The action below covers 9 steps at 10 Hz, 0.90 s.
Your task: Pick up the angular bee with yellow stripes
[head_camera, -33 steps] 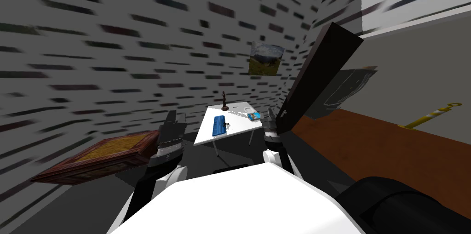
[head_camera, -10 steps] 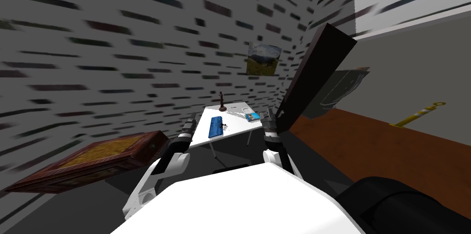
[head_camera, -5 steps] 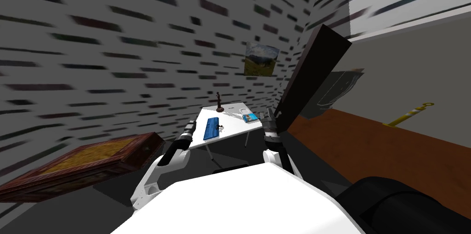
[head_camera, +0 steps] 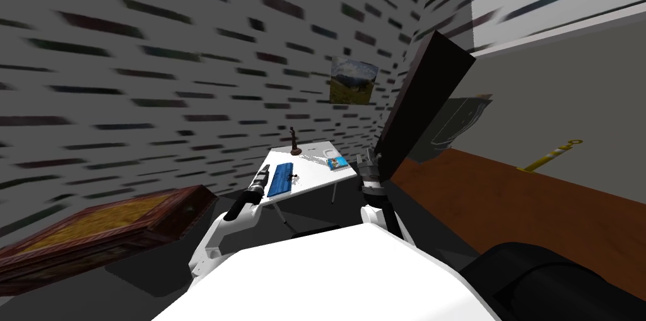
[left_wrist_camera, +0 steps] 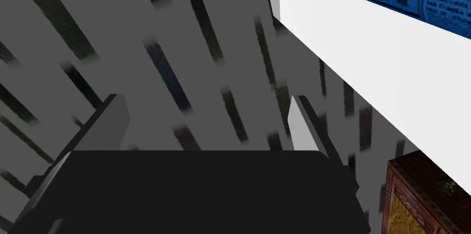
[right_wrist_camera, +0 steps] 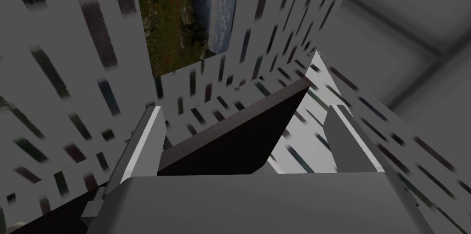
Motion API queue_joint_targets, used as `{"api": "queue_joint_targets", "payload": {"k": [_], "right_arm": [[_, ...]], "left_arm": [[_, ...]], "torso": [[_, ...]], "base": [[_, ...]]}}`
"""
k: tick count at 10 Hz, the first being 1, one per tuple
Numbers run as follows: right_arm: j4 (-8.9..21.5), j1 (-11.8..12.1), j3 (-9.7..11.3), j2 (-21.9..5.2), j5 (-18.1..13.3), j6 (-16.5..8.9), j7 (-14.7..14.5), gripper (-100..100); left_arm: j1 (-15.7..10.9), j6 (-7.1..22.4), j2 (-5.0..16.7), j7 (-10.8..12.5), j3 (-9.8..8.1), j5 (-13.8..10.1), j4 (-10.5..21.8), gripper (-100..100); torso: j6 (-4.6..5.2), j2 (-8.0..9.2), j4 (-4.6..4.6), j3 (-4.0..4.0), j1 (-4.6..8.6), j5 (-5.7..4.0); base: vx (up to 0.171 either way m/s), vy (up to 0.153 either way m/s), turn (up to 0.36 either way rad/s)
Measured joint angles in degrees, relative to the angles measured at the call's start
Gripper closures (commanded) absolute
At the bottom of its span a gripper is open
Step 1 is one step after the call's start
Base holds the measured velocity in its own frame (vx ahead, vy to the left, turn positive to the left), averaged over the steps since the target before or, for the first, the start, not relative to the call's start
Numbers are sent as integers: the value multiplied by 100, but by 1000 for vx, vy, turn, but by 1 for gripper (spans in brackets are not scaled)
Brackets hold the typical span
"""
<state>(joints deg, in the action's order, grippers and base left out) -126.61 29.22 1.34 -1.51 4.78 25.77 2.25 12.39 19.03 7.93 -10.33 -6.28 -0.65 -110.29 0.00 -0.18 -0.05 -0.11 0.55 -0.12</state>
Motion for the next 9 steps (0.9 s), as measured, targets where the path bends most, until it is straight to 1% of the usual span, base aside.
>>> {"api": "queue_joint_targets", "payload": {"k": [2,3,4,6,7,8,9], "right_arm": [[0,0,0,0,0,0,0,0],[0,0,0,0,0,0,0,0],[0,0,0,0,0,0,0,0],[0,0,-1,-1,0,0,0,0],[0,0,-1,-1,0,0,0,0],[0,1,-1,-1,0,0,0,0],[0,1,-1,-1,0,0,0,0]], "left_arm": [[-56,151,1,65,-107,-11,321,-100],[-108,240,-80,83,-148,39,462,-100],[-138,376,-64,118,-201,13,543,-100],[-172,571,-135,177,-281,16,747,-100],[-114,571,-203,197,-299,23,872,-100],[-155,563,-258,218,-334,31,1063,-100],[-123,638,-379,241,-359,44,1155,-100]], "torso": [[0,0,0,0,3,-1],[1,-3,0,-1,2,-1],[-1,-2,0,-1,-6,0],[-1,1,1,1,-18,3],[-1,-4,-1,-2,-17,3],[0,-11,-2,-6,-18,3],[-1,-18,-3,-10,-20,3]], "base": [[56,-150,-31],[54,-126,-29],[50,-97,-26],[59,-99,-30],[89,-98,-22],[108,-88,-45],[96,-78,-35]]}}
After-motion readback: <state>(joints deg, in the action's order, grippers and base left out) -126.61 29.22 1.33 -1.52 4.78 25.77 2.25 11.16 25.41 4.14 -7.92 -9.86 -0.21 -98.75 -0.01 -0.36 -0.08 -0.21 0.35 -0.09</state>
